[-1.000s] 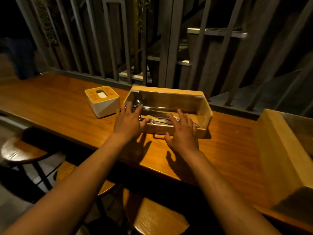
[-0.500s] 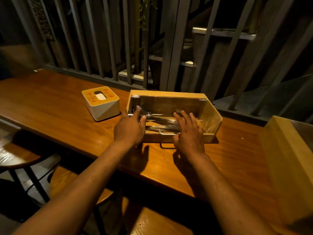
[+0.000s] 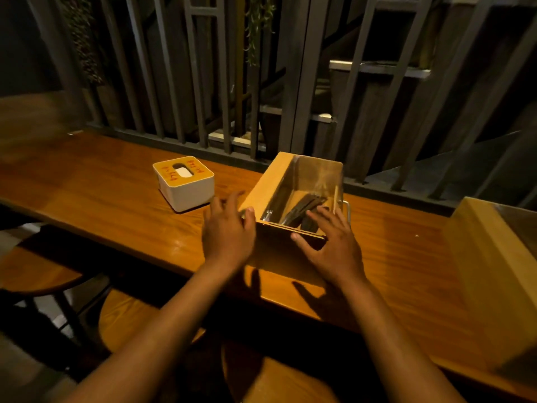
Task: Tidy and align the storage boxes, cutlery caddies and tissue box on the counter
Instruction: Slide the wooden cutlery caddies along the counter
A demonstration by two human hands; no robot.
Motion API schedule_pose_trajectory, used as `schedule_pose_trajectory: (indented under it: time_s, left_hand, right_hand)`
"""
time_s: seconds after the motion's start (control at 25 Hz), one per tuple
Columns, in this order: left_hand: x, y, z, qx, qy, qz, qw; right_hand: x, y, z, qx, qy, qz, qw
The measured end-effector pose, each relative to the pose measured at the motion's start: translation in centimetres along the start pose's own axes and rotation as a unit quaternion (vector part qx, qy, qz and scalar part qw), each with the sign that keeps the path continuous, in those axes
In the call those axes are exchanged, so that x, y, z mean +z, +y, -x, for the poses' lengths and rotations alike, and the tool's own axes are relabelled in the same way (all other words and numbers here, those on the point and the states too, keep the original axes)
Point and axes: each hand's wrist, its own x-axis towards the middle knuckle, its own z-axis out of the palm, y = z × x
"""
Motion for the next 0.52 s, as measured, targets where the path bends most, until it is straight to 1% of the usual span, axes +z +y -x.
schedule_pose_trajectory:
  time_s: [0.04,0.08,0.12,0.16,0.2,0.24,0.28,0.4,0.52]
  left_hand:
    - [0.4,-0.9,-1.5,-0.038,-0.026,-0.01,0.999]
    - [1.0,-1.8,-2.6,-0.071,-0.079,0.018,0.994]
    - [1.8,-2.6,-3.3,-0.102,-0.142,0.081,0.981]
    - [2.5,-2.9,-3.5,-0.138,-0.196,0.156,0.958]
    - [3.0,-3.1,-3.5,-0.177,-0.224,0.218,0.933]
    - [3.1,-2.9,-3.3,-0.2,-0.231,0.25,0.919]
    - [3.1,-2.6,-3.2,-0.211,-0.227,0.255,0.916]
    - [2.8,-1.7,-2.1,-0.201,-0.209,0.243,0.926]
    - [2.6,-0.5,0.0,-0.178,-0.205,0.253,0.929]
  right_hand:
    - [-0.3,0.5,0.1,-0.004,-0.014,0.015,1.0]
    - [-0.5,0.8,0.2,-0.001,-0.023,0.019,1.0]
    - [-0.6,0.8,0.5,0.01,-0.023,0.013,1.0]
    - [-0.5,0.7,0.7,0.023,-0.017,0.001,1.0]
    - [-0.4,0.4,0.8,0.032,-0.01,-0.008,0.999]
    - [-0.4,0.3,0.9,0.036,-0.008,-0.012,0.999]
    - [-0.4,0.2,0.9,0.036,-0.009,-0.013,0.999]
    - [-0.7,0.7,1.2,0.033,-0.001,-0.018,0.999]
    - [-1.5,1.6,2.8,0.026,0.031,-0.024,0.999]
